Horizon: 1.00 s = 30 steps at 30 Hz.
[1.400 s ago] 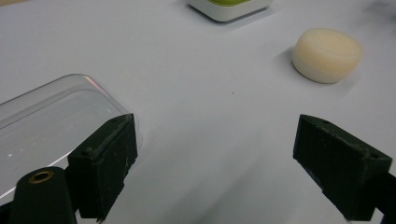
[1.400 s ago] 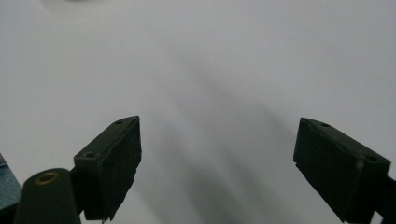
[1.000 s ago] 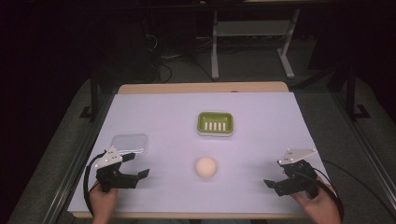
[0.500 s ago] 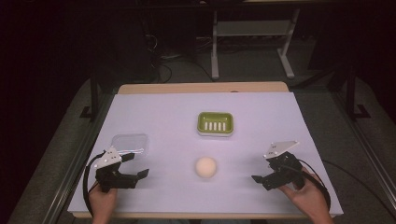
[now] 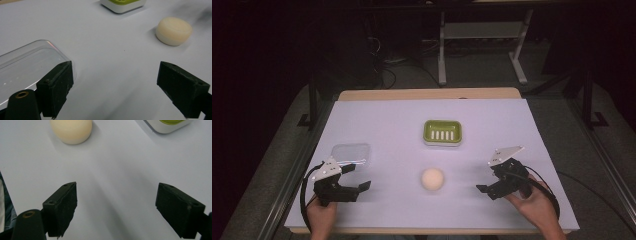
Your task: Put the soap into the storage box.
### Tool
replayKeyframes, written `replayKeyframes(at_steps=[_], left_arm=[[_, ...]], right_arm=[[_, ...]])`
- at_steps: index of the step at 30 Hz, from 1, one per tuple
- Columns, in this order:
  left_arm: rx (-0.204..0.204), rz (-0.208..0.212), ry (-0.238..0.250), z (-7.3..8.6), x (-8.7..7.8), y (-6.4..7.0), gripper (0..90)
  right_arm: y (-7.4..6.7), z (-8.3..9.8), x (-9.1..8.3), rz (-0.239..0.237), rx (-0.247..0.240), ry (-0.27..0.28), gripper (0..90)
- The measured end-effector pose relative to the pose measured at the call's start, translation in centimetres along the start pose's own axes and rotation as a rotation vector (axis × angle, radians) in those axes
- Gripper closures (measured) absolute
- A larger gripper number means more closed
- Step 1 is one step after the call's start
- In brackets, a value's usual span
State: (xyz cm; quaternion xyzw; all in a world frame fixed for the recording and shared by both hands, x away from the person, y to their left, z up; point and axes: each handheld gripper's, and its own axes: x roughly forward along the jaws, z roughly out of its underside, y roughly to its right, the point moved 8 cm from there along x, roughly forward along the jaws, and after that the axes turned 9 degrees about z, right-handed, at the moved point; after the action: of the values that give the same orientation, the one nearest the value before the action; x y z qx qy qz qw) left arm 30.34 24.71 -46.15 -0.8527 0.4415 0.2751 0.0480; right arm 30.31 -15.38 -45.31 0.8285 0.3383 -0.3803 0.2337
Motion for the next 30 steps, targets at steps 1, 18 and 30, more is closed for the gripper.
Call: replayKeyframes(at_steps=[1, 18, 30], left_arm=[[0.0, 0.0, -0.001, 0.0, 0.0, 0.0, 12.9], [0.007, 0.005, 0.0, 0.0, 0.0, 0.0, 12.9], [0.0, 0.004, 0.003, -0.1, -0.1, 0.0, 12.9]], right_arm=[[0.0, -0.1, 0.0, 0.001, -0.002, 0.002, 16.5], [-0.6, -2.7, 0.6, -0.004, -0.065, -0.007, 16.9], [-1.7, -4.6, 1.7, -0.022, -0.116, -0.017, 16.8]])
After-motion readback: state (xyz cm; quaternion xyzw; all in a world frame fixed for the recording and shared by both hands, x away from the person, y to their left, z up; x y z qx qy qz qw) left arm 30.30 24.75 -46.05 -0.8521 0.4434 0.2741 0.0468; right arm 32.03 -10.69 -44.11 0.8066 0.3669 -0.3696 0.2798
